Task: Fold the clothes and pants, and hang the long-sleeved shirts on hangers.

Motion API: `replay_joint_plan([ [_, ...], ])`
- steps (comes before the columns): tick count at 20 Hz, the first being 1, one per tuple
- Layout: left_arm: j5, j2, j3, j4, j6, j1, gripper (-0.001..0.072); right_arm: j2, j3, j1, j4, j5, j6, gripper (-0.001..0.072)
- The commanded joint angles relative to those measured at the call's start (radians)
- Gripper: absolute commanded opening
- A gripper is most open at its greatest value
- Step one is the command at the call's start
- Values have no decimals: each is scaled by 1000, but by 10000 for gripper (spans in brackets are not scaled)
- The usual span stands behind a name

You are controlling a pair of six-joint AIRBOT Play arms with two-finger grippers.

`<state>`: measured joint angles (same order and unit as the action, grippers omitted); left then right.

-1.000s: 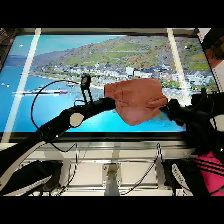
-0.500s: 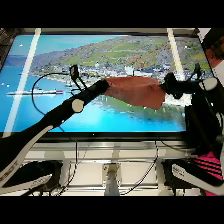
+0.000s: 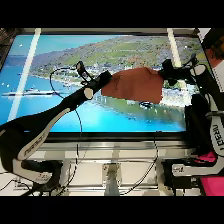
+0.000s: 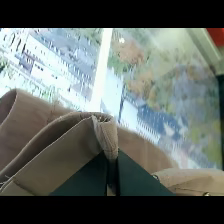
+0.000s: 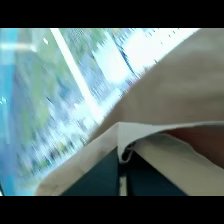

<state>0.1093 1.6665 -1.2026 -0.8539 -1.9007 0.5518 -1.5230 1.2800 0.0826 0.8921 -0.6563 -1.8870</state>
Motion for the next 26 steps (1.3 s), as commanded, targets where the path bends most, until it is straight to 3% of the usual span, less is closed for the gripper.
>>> replay_joint_plan([
  [1, 177, 100, -89, -8, -14, -5, 244, -89, 46, -46, -19, 283, -62, 296],
  [2, 210, 116, -100, -9, -14, -9, 419, -108, 60, -50, -21, 330, -73, 297],
  [3, 217, 126, -104, -9, -15, -19, 499, -126, 77, -51, -20, 340, -73, 311],
  [5, 208, 127, -103, -10, -14, -44, 499, -146, 106, -41, 8, 320, -70, 443],
  [6, 208, 124, -103, -21, -14, -57, 499, -146, 112, -32, 39, 303, -52, 470],
  [8, 173, 100, -103, -145, -14, -98, 498, -139, 130, 0, 98, 230, -17, 472],
  [10, -10, 38, -103, -303, -14, -160, 496, -129, 155, 48, 120, 113, -2, 425],
  [12, -236, -41, -103, -368, -6, -225, 495, -132, 180, 94, 143, -5, 103, 429],
  [15, -479, -169, -103, -377, 195, -298, 495, -169, 253, 176, 138, -303, 268, 522],
  [18, -678, -296, -103, -302, 385, -319, 495, -272, 367, 245, 76, -594, 330, 587],
  [20, -790, -354, -103, -211, 485, -317, 495, -356, 447, 262, -19, -752, 378, 686],
  [24, -890, -399, -103, -27, 610, -315, 495, -481, 569, 247, -17, -818, 378, 690],
  [26, -905, -398, -103, -18, 611, -315, 495, -521, 593, 245, -15, -825, 356, 690],
])
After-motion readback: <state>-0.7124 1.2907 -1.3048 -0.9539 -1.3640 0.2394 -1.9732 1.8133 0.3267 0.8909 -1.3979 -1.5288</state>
